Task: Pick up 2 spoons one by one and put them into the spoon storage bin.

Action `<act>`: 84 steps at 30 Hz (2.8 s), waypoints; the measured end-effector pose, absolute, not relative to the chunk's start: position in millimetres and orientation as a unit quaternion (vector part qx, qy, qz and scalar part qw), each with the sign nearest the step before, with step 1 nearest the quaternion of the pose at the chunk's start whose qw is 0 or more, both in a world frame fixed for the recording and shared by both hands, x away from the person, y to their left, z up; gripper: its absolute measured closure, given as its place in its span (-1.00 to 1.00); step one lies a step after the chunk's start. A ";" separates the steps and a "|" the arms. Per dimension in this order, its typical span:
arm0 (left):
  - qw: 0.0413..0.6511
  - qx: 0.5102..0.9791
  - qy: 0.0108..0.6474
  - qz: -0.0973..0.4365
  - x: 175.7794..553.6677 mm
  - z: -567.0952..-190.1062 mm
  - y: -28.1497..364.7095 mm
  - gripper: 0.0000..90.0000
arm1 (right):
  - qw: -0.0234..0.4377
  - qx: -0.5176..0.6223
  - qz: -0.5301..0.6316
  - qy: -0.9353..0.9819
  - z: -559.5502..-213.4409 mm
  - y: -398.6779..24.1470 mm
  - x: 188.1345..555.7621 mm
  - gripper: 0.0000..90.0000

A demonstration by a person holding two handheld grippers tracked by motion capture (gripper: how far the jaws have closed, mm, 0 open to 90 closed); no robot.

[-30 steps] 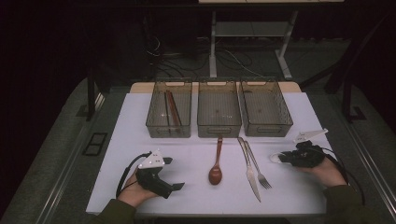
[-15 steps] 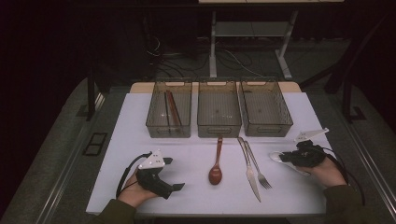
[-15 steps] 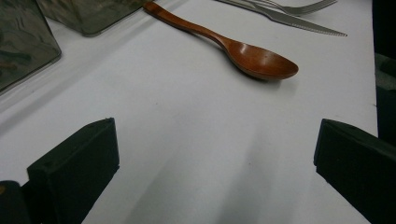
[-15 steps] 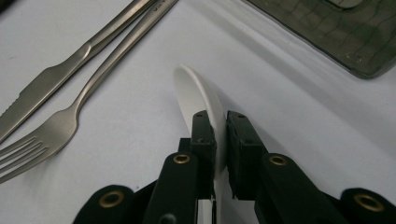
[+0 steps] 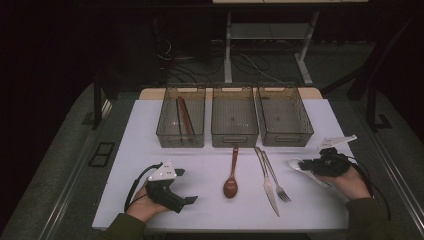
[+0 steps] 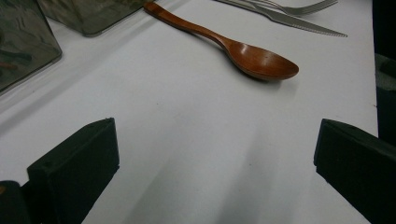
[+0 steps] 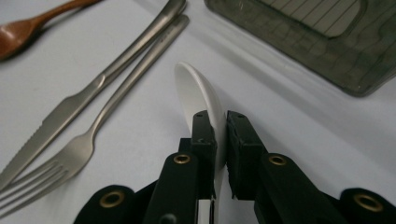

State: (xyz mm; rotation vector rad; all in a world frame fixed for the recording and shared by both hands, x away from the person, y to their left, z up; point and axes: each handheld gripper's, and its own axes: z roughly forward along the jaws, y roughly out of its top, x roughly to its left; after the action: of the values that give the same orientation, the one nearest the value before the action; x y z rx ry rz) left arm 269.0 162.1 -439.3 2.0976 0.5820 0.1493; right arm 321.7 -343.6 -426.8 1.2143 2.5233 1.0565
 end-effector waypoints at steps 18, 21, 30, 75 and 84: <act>0.463 0.852 0.238 0.061 269.1 -439.4 162.3 -1.00 | 0.097 0.404 0.382 0.826 -412.6 -332.5 323.7 0.83; 0.463 0.851 0.239 0.060 269.4 -439.7 162.2 -1.00 | 0.102 0.404 0.388 0.822 -407.5 -329.8 324.4 0.83; 0.463 0.851 0.240 0.061 269.6 -439.8 162.1 -1.00 | 0.113 0.406 0.411 0.808 -393.3 -321.1 332.2 0.83; 0.465 0.851 0.236 0.057 269.4 -439.3 161.0 -1.00 | 0.116 0.370 0.435 0.813 -346.7 -233.0 400.6 0.83; 0.470 0.848 0.240 0.055 268.3 -439.1 159.8 -1.00 | 0.117 0.366 0.432 0.816 -341.9 -208.5 420.9 0.83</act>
State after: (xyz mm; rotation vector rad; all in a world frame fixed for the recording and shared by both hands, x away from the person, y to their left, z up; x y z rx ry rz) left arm 268.3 159.8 -439.1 2.0771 0.5880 0.1355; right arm 420.9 -208.5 -341.9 1.0727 2.3882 1.2637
